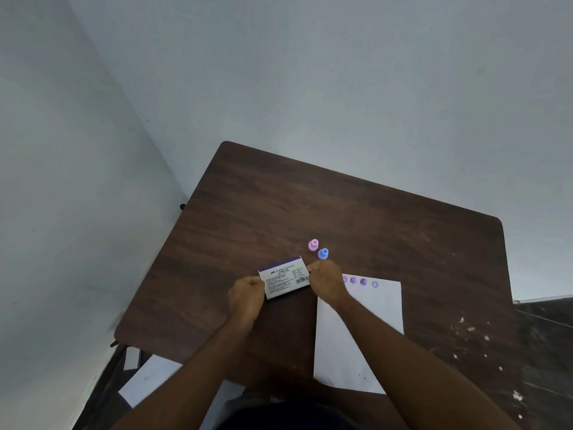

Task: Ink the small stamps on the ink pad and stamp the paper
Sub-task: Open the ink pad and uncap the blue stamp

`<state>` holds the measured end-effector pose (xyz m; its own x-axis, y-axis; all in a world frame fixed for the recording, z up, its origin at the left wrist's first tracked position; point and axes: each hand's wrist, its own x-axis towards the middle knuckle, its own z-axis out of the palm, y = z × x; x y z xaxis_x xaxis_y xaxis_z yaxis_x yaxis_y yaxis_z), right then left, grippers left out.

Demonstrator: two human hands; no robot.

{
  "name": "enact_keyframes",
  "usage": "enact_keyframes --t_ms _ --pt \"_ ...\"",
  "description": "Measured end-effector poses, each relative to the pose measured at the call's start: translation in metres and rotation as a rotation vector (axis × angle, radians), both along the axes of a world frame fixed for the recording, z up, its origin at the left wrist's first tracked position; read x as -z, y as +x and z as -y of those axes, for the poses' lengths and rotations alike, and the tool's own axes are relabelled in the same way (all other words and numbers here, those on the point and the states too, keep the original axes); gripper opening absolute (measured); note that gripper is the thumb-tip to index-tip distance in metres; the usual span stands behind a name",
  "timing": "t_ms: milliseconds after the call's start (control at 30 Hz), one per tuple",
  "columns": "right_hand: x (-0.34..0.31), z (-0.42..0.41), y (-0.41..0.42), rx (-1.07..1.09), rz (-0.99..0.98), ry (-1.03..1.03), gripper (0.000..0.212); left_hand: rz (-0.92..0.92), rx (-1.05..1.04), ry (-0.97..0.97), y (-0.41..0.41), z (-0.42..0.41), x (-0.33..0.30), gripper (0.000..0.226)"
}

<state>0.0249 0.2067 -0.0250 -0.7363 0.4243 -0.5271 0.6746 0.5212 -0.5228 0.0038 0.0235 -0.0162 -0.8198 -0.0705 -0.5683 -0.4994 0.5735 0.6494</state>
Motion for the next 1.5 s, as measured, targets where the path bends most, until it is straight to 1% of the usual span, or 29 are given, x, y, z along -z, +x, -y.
enact_keyframes --t_ms 100,200,267,300,400,500,600,733,800,900,967,1033,1067,1100,1200,1267,1333,1433,1500 --pt "-0.004 -0.002 -0.006 0.0 -0.057 0.022 0.023 0.014 -0.074 0.07 -0.005 0.003 0.001 0.028" --pt "-0.008 -0.001 -0.009 0.039 -0.15 -0.003 0.031 0.014 -0.137 0.129 -0.012 0.005 0.002 0.025" --pt "-0.013 0.002 -0.013 0.079 -0.181 -0.075 0.043 0.028 -0.153 0.157 -0.017 0.006 0.003 0.024" --pt "-0.014 0.004 -0.014 0.084 -0.178 -0.127 0.045 0.036 -0.155 0.186 -0.019 0.006 0.004 0.026" --pt "-0.018 0.006 -0.02 -0.015 -0.133 -0.207 0.032 0.034 -0.142 0.243 -0.022 0.004 0.007 0.028" --pt "-0.018 0.005 -0.026 -0.074 -0.06 -0.216 0.034 0.047 -0.096 0.248 -0.023 0.001 0.008 0.028" --pt "-0.015 0.002 -0.03 -0.12 -0.03 -0.167 0.025 0.042 -0.101 0.226 -0.026 0.0 0.01 0.03" --pt "-0.012 0.001 -0.032 -0.177 -0.06 -0.07 0.017 0.056 -0.105 0.241 -0.027 -0.002 0.014 0.027" --pt "-0.009 0.002 -0.032 -0.185 -0.072 -0.057 0.018 0.043 -0.12 0.247 -0.027 -0.003 0.015 0.027" --pt "-0.004 0.006 -0.03 -0.173 -0.09 -0.05 0.028 0.023 -0.144 0.197 -0.027 -0.004 0.013 0.032" --pt "-0.001 0.006 -0.032 -0.149 -0.095 0.029 0.031 -0.056 -0.132 0.153 -0.026 -0.004 0.011 0.028" --pt "-0.003 0.001 -0.034 -0.22 -0.097 0.174 0.023 -0.138 -0.111 0.124 -0.023 -0.003 0.008 0.025" --pt "-0.004 -0.002 -0.034 -0.242 -0.128 0.233 0.019 -0.167 -0.095 0.121 -0.021 -0.003 0.007 0.023" --pt "-0.006 -0.005 -0.033 -0.224 -0.175 0.266 0.018 -0.191 -0.074 0.12 -0.02 -0.003 0.006 0.022" --pt "-0.008 -0.018 -0.027 -0.065 -0.286 0.317 0.017 -0.24 0.001 0.117 -0.019 -0.006 0.003 0.019" --pt "-0.006 -0.027 -0.024 0.003 -0.25 0.317 0.017 -0.264 0.062 0.119 -0.019 -0.01 0.0 0.02" --pt "-0.004 -0.034 -0.023 0.031 -0.21 0.303 0.023 -0.291 0.108 0.126 -0.018 -0.015 -0.002 0.024" --pt "0.001 -0.04 -0.023 0.006 -0.078 0.266 0.037 -0.321 0.129 0.131 -0.018 -0.021 -0.005 0.03" --pt "0.002 -0.041 -0.026 -0.026 0.016 0.242 0.038 -0.311 0.13 0.149 -0.018 -0.023 -0.005 0.03"
